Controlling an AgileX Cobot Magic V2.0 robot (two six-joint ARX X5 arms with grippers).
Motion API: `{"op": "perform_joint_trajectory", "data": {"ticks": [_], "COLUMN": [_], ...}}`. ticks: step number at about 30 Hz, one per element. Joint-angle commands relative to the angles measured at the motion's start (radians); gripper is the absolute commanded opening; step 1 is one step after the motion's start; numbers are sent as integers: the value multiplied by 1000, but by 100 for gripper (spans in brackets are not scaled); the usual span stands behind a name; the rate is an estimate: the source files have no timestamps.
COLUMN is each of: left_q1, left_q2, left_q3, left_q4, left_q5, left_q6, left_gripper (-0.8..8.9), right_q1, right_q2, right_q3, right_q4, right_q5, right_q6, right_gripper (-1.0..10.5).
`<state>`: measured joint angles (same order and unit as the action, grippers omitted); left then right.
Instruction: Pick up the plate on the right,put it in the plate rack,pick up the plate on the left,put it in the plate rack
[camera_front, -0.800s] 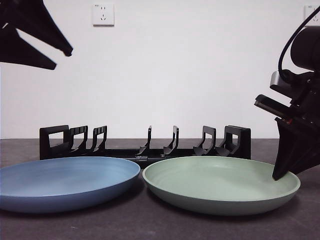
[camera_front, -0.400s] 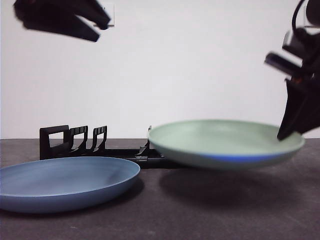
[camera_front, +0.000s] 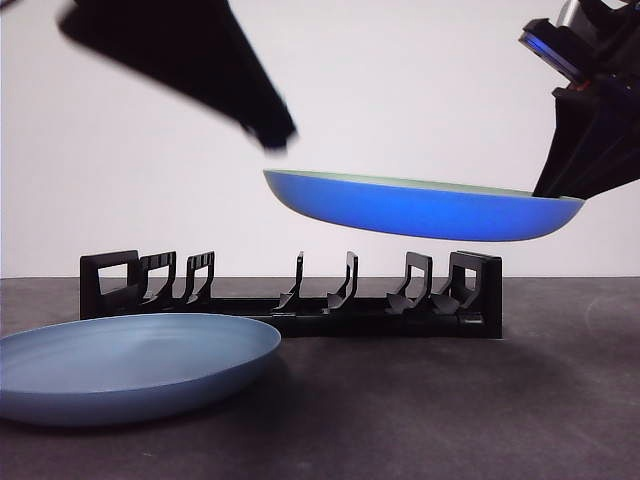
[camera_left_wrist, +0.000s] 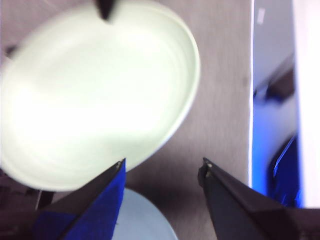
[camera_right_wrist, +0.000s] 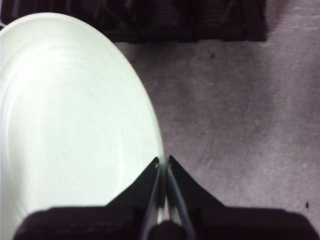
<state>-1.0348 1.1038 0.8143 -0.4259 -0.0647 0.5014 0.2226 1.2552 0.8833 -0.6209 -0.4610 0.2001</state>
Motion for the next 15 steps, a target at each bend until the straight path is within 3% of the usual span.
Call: {"op": "perform_joint_trajectory", "data": {"ticks": [1, 12, 15], "left_q1": [-37, -52, -53], "left_q2": [54, 173, 182], "left_q3": [0, 0, 0], "left_q4": [23, 103, 119], "left_q5": [-76, -52, -10], "left_q6": [58, 157, 159], "left_gripper": [255, 246, 106], "right_q1": [2, 3, 3], "right_q2": [-1, -1, -1], "right_q3": [4, 4, 4], "right_q4": [-20, -60, -63], "right_q5": [-8, -12, -10], "right_q6": [-8, -26, -27], "right_gripper": [-12, -12, -12]}}
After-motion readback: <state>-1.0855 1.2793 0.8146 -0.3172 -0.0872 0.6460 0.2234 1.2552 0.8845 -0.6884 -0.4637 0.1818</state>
